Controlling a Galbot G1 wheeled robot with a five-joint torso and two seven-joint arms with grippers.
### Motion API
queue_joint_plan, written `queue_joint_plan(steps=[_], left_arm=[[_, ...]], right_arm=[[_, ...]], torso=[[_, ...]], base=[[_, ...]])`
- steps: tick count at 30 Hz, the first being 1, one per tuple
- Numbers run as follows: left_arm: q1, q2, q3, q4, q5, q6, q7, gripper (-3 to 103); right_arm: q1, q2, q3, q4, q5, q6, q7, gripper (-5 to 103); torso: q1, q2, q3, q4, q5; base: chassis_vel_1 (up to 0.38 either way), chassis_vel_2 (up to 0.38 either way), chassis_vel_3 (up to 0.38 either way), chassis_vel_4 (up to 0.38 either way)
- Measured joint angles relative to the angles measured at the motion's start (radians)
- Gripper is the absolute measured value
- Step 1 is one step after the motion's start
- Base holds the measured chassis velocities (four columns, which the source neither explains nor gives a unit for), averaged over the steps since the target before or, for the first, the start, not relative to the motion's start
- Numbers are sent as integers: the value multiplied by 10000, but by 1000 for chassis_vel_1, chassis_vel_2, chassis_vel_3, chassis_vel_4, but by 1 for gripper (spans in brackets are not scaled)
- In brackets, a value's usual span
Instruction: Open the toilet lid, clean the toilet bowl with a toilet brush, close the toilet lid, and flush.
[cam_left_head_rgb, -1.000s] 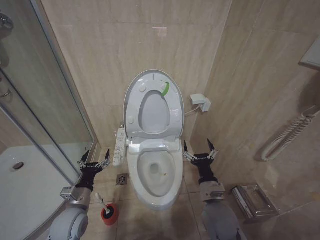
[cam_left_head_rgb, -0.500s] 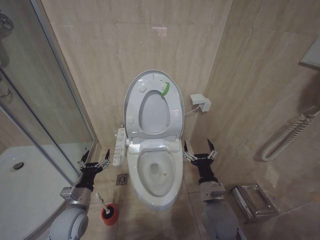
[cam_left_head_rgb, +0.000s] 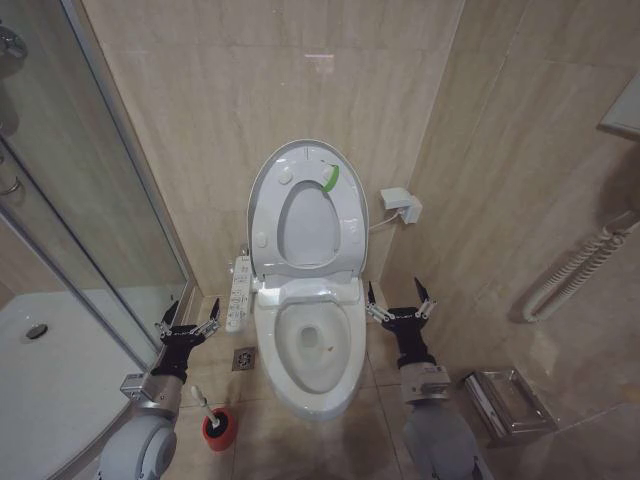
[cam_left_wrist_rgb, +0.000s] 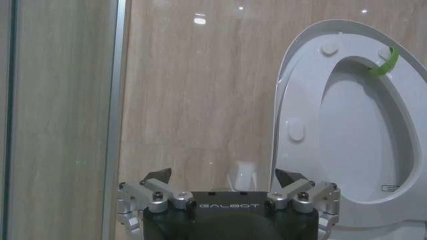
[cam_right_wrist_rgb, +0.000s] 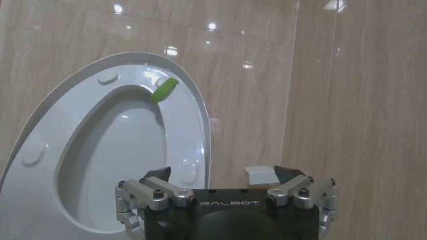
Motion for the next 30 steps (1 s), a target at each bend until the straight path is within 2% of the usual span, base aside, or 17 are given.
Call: queue_joint_plan(steps=[30], left_arm=[[0, 0, 0, 0, 0, 0, 0, 100]], right_arm=[[0, 0, 0, 0, 0, -1, 0, 100]], torso=[[0, 0, 0, 0, 0]], base=[[0, 0, 0, 0]])
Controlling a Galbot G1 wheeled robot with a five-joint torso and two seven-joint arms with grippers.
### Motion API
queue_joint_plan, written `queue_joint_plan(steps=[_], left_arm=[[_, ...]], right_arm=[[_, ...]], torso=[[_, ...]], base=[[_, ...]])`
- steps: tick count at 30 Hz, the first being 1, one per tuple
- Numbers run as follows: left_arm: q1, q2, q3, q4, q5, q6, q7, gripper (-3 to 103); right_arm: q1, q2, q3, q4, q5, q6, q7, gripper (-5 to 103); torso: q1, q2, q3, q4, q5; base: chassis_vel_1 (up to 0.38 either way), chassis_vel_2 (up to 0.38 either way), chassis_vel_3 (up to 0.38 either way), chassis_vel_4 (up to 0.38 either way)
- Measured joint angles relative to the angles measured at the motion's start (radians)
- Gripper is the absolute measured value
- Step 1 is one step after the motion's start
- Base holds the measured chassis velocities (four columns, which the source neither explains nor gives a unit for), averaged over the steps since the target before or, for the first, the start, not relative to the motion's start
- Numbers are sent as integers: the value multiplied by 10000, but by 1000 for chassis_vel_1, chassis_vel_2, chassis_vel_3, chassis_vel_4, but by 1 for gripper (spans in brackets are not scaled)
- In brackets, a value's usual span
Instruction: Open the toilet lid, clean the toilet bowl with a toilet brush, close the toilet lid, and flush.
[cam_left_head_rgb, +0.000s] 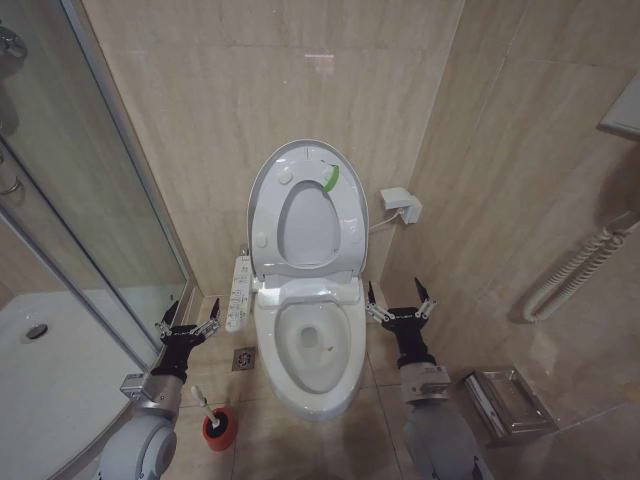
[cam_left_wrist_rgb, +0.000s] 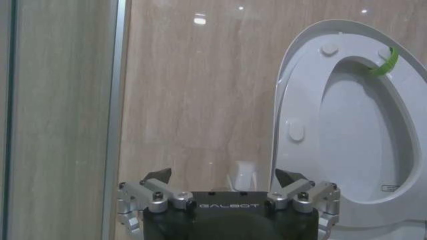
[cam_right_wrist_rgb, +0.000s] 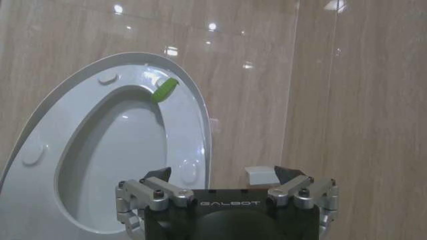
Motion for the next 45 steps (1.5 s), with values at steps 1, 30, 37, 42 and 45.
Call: queue_joint_plan(steps=[1, 30, 37, 42, 45], left_arm=[[0, 0, 0, 0, 0, 0, 0, 100], [0, 0, 0, 0, 0, 0, 0, 100], [0, 0, 0, 0, 0, 0, 0, 100], [0, 0, 0, 0, 0, 0, 0, 100], [0, 0, 0, 0, 0, 0, 0, 100]], right_arm=[[0, 0, 0, 0, 0, 0, 0, 100], [0, 0, 0, 0, 0, 0, 0, 100], [0, 0, 0, 0, 0, 0, 0, 100], [0, 0, 0, 0, 0, 0, 0, 100], [0, 0, 0, 0, 0, 0, 0, 100]], torso=[[0, 0, 0, 0, 0], [0, 0, 0, 0, 0], [0, 0, 0, 0, 0], [0, 0, 0, 0, 0], [0, 0, 0, 0, 0]], base=[[0, 0, 0, 0], [0, 0, 0, 0], [0, 0, 0, 0], [0, 0, 0, 0], [0, 0, 0, 0]])
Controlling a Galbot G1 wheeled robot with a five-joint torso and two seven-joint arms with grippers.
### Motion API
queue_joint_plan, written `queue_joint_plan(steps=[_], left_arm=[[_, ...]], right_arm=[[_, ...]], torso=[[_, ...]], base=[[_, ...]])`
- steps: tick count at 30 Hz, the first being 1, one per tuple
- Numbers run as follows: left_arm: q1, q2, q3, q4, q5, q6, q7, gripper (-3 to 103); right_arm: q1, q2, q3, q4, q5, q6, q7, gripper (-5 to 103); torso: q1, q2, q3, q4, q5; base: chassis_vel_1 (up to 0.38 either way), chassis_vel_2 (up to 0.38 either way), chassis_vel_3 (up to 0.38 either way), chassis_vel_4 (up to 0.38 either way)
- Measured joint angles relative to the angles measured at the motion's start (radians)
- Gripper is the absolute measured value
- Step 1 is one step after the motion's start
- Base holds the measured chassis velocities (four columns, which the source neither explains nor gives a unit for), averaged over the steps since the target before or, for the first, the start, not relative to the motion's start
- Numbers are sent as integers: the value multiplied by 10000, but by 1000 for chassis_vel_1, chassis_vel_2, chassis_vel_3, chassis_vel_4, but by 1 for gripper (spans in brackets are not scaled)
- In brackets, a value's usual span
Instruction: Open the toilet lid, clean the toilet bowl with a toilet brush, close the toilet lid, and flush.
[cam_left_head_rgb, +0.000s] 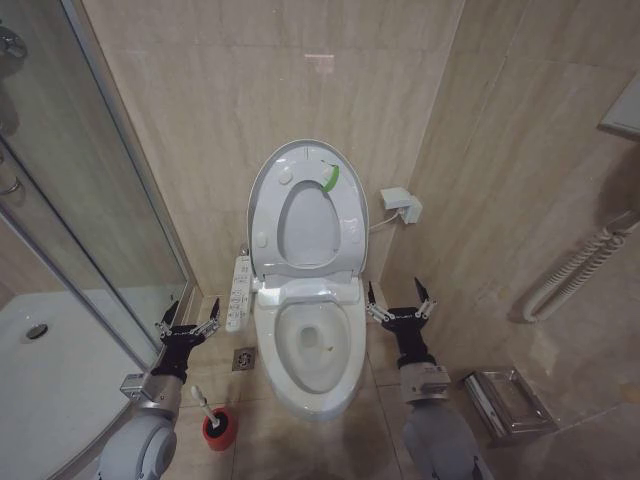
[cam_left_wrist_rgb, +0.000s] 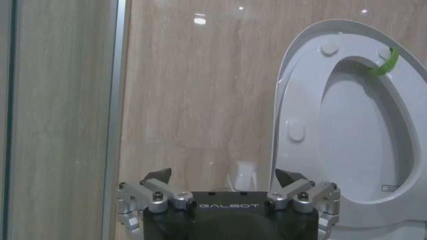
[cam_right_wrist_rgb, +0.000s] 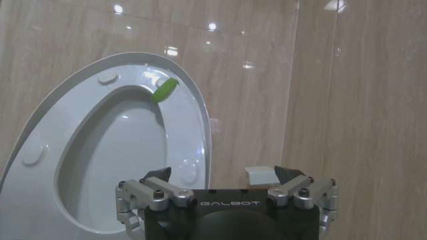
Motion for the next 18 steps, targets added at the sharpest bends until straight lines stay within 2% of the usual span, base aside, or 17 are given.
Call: queue_joint_plan(steps=[12, 18], left_arm=[[0, 0, 0, 0, 0, 0, 0, 100], [1, 0, 0, 0, 0, 0, 0, 100]], right_arm=[[0, 0, 0, 0, 0, 0, 0, 100], [1, 0, 0, -1, 0, 0, 0, 100]], torso=[[1, 0, 0, 0, 0], [1, 0, 0, 2, 0]], base=[[0, 0, 0, 0], [68, -75, -62, 71]])
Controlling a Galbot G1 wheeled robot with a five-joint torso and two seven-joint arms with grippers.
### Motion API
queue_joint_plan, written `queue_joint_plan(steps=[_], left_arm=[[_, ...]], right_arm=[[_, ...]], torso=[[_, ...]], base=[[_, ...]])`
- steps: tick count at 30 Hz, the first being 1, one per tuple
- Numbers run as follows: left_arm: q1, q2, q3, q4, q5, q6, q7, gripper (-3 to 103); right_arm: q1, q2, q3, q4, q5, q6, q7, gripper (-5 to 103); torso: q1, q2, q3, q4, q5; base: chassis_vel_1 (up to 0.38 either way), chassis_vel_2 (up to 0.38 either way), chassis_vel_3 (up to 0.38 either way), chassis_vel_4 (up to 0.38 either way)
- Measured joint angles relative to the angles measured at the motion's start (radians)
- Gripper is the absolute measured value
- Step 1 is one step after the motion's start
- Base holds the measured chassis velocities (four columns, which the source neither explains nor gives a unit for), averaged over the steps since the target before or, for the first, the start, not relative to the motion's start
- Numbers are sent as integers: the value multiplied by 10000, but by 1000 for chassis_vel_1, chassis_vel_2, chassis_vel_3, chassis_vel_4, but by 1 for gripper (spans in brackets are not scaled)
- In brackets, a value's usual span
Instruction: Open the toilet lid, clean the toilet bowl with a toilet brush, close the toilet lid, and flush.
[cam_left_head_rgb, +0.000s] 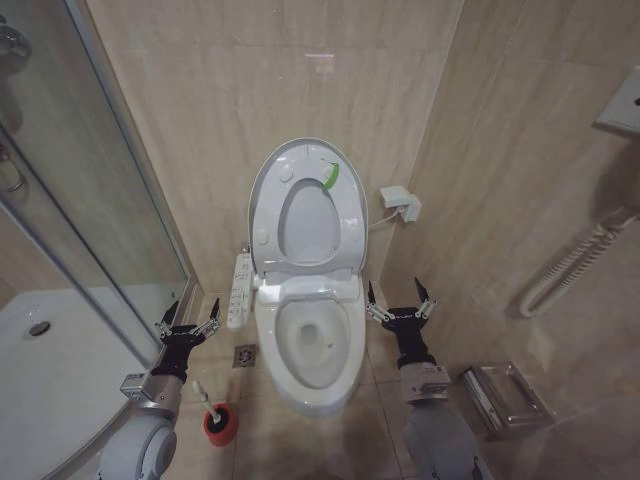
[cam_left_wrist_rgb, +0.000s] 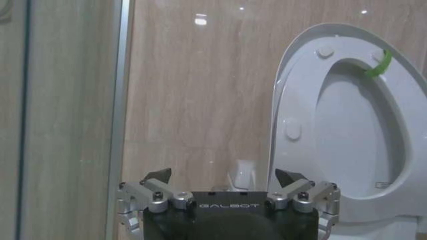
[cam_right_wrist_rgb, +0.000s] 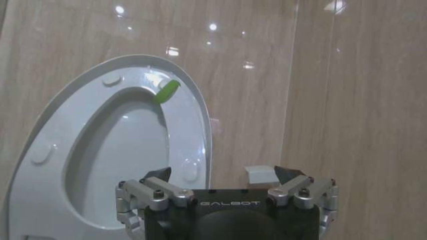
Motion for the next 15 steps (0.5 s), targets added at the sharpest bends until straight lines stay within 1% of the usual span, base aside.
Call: queue_joint_plan(steps=[9, 15], left_arm=[[1, 0, 0, 0, 0, 0, 0, 100], [0, 0, 0, 0, 0, 0, 0, 100]], right_arm=[[-1, 0, 0, 1, 0, 0, 0, 100], [-1, 0, 0, 0, 0, 0, 0, 100]], torso=[[-1, 2, 0, -2, 0], [0, 2, 0, -2, 0]], base=[[111, -123, -102, 106], [136, -131, -131, 150]])
